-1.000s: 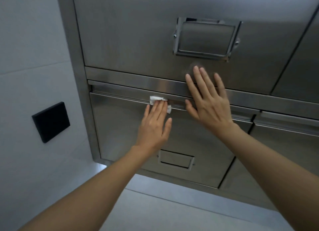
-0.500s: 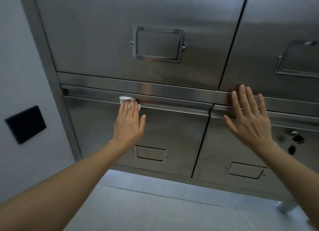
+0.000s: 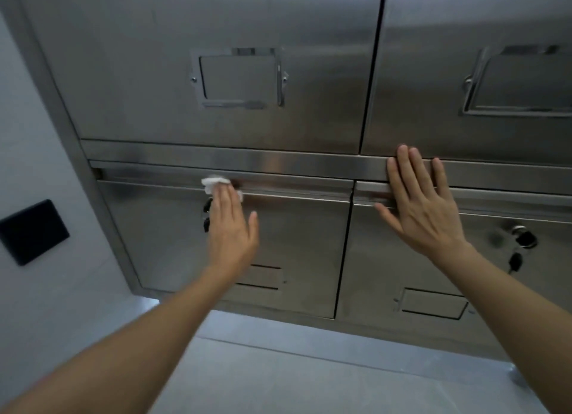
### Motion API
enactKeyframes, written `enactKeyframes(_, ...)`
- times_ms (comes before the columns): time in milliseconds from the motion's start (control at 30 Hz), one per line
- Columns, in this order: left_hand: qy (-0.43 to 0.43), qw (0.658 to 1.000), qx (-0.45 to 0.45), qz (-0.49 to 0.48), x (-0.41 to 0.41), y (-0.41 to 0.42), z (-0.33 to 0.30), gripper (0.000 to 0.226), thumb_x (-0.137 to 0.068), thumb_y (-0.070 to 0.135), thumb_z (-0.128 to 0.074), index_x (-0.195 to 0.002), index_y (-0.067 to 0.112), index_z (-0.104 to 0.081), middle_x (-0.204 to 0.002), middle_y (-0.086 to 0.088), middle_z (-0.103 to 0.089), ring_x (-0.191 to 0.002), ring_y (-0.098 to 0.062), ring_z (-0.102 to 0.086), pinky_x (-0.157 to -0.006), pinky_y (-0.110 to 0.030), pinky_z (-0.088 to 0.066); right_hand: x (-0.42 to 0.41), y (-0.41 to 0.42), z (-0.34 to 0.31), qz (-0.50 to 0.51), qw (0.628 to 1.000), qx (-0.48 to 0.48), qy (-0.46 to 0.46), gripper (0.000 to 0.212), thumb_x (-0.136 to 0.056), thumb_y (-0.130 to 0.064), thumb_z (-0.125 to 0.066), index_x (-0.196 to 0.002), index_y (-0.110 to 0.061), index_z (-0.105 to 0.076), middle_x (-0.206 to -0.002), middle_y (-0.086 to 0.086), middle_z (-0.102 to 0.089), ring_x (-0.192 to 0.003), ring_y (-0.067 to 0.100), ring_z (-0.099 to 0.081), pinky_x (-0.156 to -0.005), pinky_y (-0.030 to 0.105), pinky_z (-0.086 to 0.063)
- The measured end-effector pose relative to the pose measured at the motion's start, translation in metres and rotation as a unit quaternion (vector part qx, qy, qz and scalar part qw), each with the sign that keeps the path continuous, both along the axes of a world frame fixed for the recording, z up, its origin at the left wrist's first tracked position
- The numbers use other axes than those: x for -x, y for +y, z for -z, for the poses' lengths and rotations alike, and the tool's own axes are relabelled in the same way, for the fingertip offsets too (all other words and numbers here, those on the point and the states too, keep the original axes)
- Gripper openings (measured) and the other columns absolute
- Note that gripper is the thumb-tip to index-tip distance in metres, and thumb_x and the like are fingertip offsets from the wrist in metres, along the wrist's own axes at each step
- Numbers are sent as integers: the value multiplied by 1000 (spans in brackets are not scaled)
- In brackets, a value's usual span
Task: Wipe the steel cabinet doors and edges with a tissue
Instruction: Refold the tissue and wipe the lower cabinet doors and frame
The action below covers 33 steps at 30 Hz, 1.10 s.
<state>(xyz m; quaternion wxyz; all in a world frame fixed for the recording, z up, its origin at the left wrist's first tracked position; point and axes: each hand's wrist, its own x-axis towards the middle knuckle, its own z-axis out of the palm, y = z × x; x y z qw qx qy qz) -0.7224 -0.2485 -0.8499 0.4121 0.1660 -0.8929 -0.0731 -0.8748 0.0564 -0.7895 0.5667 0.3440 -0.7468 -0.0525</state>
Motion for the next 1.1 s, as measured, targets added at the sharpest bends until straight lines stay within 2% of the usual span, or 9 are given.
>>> enactKeyframes(100,-2,1000,-12,25,2,-1,-3,74,-100,48,-14,-154,-2,-2,-163,-18,1,-152,-25,6,-124,-36,2,3,-2,1,-5,1000,15,-9,77,-103,-52,-35,-157,-1,-14,-164,18,-6,-153,30,-3,-123,50,-2)
enactKeyframes(300,-6,990,90,110,50,114,8,69,-101,38,-30,-152,-7,-19,-160,-25,-19,-150,-36,-15,-123,-43,-9,10,-1,3,-8,999,29,23,77,-103,-51,-38,-157,-1,-15,-164,17,-7,-153,28,-1,-123,51,-4)
enactKeyframes(433,19,990,119,77,45,82,10,62,-104,36,-27,-151,-4,-26,-158,-21,-26,-148,-33,-24,-121,-45,-16,13,-3,2,-16,998,34,41,76,-102,-50,-39,-157,-2,-17,-164,16,-9,-153,27,-2,-124,49,-4)
enactKeyframes(533,39,999,34,1,23,19,9,66,-105,41,-20,-153,-1,-7,-163,-16,-6,-152,-27,-4,-124,-35,-2,15,-6,5,-22,997,48,47,75,-102,-49,-40,-156,-1,-19,-163,17,-11,-153,27,-3,-124,50,-4)
enactKeyframes(600,40,999,-6,6,22,10,6,68,-103,42,-22,-153,1,1,-164,-14,3,-152,-24,7,-123,-29,7,17,-6,5,-23,997,48,53,76,-101,-48,-41,-156,0,-20,-163,18,-11,-153,28,-4,-124,50,-4)
enactKeyframes(733,75,991,53,93,51,81,10,66,-100,34,-35,-150,-7,-22,-156,-29,-26,-147,-38,-17,-124,-38,-5,19,-4,5,-12,996,44,72,77,-100,-48,-43,-155,1,-21,-162,18,-12,-153,28,-3,-123,51,-4)
enactKeyframes(833,59,984,67,151,69,153,8,63,-105,37,-24,-148,-9,-27,-154,-28,-31,-147,-37,-20,-124,-43,-14,20,-4,7,-11,996,41,74,76,-101,-49,-41,-155,1,-22,-162,18,-13,-153,27,0,-123,51,-4)
enactKeyframes(967,55,983,108,135,63,135,9,61,-105,35,-19,-147,-6,-35,-153,-24,-36,-146,-35,-28,-123,-44,-15,19,-5,7,-10,996,44,78,77,-100,-49,-42,-155,1,-22,-162,18,-14,-153,27,0,-123,51,-4)
enactKeyframes(1100,53,998,36,-23,30,27,9,68,-104,40,-23,-152,-7,-22,-160,-23,-21,-150,-33,-15,-122,-49,-14,20,-7,8,-7,995,49,84,76,-100,-48,-41,-155,0,-21,-162,18,-15,-153,28,-3,-123,51,-5)
